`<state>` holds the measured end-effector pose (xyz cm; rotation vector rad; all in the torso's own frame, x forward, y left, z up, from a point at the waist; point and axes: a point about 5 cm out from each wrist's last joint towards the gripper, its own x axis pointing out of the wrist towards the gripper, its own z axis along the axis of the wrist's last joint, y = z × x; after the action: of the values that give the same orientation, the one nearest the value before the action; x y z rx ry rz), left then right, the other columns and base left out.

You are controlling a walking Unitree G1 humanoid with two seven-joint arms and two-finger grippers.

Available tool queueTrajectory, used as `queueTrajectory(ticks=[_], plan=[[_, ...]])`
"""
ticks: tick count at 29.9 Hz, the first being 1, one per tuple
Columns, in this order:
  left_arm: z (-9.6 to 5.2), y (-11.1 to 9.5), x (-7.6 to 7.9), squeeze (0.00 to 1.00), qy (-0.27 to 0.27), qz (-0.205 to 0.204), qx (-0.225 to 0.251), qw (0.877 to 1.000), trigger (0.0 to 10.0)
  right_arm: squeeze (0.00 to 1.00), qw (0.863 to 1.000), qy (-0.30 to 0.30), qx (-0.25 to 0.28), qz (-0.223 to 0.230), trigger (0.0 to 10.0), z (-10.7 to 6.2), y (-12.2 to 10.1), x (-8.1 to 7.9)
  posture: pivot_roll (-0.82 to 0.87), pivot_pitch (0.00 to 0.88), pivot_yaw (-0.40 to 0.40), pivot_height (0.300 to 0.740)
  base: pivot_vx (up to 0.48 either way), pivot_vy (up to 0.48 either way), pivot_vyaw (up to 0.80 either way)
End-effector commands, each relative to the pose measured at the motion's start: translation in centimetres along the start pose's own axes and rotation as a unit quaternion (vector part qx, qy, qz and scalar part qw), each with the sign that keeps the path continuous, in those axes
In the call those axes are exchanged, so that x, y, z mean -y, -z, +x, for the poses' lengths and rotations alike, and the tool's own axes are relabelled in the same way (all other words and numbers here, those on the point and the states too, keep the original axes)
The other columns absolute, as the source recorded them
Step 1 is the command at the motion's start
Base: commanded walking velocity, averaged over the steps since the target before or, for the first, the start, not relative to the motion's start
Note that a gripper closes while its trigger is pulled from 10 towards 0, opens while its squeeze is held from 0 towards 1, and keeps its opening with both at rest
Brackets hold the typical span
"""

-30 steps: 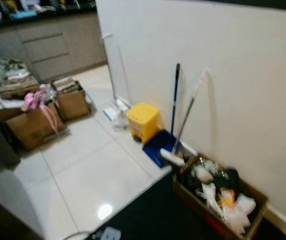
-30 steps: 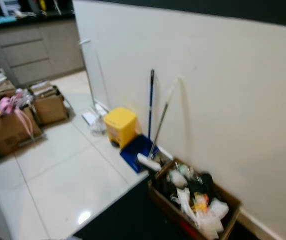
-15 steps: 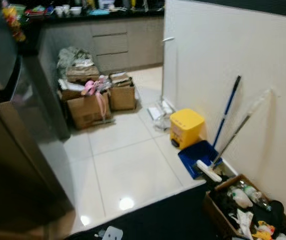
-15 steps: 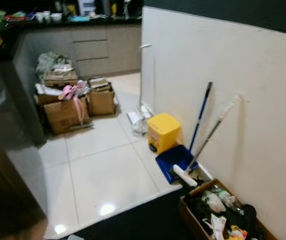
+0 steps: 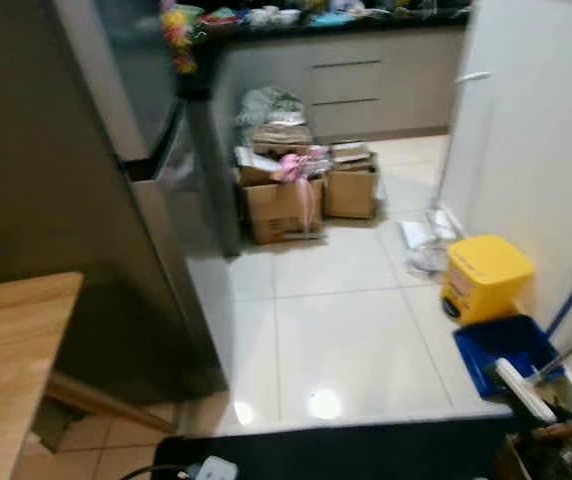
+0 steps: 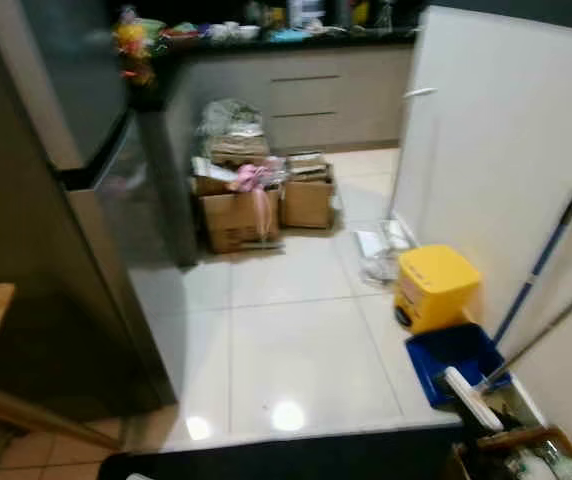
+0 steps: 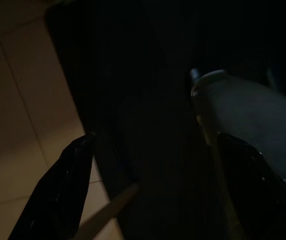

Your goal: Restocking fridge

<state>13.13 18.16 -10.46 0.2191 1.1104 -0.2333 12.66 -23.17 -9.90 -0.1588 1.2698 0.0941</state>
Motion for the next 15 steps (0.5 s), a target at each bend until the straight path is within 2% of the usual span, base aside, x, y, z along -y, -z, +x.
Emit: queueTrajectory(ticks=[1, 5, 10, 15], plan=[[-0.1, 0.5, -0.3, 0.00, -0.006, 0.006, -0.018, 1.000, 10.0, 0.00, 1.000, 0.001, 0.005, -0.005, 10.0, 0.0, -0.5, -0.1, -0.09, 0.000, 0.017, 0.740, 0.000, 0.000, 0.80], [0.0, 0.3, -0.1, 0.00, -0.009, 0.005, -0.022, 1.000, 10.0, 0.00, 1.000, 0.010, 0.010, -0.015, 10.0, -0.1, -1.0, 0.6, -0.09, 0.000, 0.029, 0.740, 0.000, 0.000, 0.80], [0.1, -0.3, -0.4, 0.00, -0.013, 0.006, -0.016, 1.000, 10.0, 0.00, 1.000, 0.022, 0.013, -0.004, 10.0, -0.2, -1.5, 1.1, -0.09, 0.000, 0.023, 0.740, 0.000, 0.000, 0.80], [0.2, -0.8, -0.3, 0.00, -0.016, -0.009, -0.011, 1.000, 10.0, 0.00, 0.999, 0.032, 0.024, -0.008, 10.0, -0.4, -2.4, 2.0, -0.11, 0.000, 0.027, 0.740, 0.000, 0.000, 0.80]])
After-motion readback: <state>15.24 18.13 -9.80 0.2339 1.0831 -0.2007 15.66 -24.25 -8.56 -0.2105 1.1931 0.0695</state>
